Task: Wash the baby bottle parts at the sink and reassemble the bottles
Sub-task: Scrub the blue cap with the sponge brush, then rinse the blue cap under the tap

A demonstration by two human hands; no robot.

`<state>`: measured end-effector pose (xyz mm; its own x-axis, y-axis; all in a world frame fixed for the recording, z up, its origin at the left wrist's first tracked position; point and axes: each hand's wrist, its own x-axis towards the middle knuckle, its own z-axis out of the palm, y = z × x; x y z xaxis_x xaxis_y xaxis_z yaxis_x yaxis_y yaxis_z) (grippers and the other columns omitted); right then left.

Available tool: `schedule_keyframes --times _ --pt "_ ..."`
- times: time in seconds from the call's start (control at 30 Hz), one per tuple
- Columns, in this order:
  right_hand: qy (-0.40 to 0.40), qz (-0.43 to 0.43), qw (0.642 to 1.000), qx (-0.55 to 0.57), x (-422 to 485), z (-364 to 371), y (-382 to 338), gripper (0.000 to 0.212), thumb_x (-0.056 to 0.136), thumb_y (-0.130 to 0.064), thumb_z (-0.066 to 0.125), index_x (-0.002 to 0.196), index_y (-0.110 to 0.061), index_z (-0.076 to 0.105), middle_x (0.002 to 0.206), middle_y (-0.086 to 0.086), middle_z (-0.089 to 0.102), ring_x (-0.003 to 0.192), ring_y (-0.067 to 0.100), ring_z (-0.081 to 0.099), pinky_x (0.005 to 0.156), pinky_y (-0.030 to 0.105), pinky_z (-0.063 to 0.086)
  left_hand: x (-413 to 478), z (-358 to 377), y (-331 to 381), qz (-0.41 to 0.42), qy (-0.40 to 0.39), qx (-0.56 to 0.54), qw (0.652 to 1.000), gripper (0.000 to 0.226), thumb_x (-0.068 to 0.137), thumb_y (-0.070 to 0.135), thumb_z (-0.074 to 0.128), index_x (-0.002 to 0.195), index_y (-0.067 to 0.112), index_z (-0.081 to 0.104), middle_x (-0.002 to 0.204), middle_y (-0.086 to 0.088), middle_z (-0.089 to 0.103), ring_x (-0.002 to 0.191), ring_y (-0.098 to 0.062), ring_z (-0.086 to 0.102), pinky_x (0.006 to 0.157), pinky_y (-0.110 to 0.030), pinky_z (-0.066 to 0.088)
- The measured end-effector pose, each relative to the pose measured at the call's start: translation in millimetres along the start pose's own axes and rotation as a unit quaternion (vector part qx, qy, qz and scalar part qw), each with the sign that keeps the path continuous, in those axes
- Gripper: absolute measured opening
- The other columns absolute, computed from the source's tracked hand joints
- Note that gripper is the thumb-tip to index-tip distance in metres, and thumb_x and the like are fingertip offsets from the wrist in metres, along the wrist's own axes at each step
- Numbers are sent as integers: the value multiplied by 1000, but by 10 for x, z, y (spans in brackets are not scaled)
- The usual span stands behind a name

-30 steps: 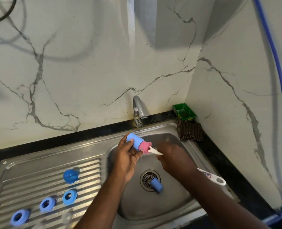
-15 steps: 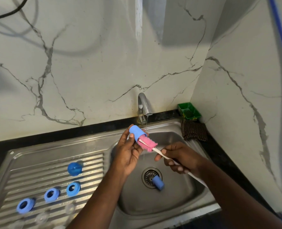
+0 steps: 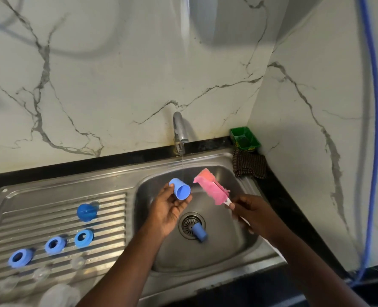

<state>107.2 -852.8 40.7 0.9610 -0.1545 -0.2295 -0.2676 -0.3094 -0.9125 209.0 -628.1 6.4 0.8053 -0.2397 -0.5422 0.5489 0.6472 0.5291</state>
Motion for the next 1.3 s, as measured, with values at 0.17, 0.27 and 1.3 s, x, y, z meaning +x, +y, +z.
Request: schedule_keyframes --times 0.17,0.27,1.3 --pt "117 40 976 -179 81 -325 490 16 83 -18 75 76 -19 60 65 -3 61 62 12 55 58 23 41 -9 95 -401 -68 -18 69 995 32 98 15 55 128 6 55 116 -28 64 81 -32 73 68 -42 63" --pt "194 42 947 -254 77 -517 644 12 82 -18 73 83 -16 62 78 1 67 77 25 62 64 29 40 -39 180 -595 -78 -35 121 989 29 97 9 55 126 8 56 120 -25 64 89 -32 70 75 -43 61" --pt "51 -74 976 -199 1227 270 197 21 96 -15 58 113 -15 70 109 3 71 101 18 65 87 26 46 916 7 -108 -19 48 203 978 34 95 2 58 129 10 58 110 -13 67 91 -25 67 87 -37 55"
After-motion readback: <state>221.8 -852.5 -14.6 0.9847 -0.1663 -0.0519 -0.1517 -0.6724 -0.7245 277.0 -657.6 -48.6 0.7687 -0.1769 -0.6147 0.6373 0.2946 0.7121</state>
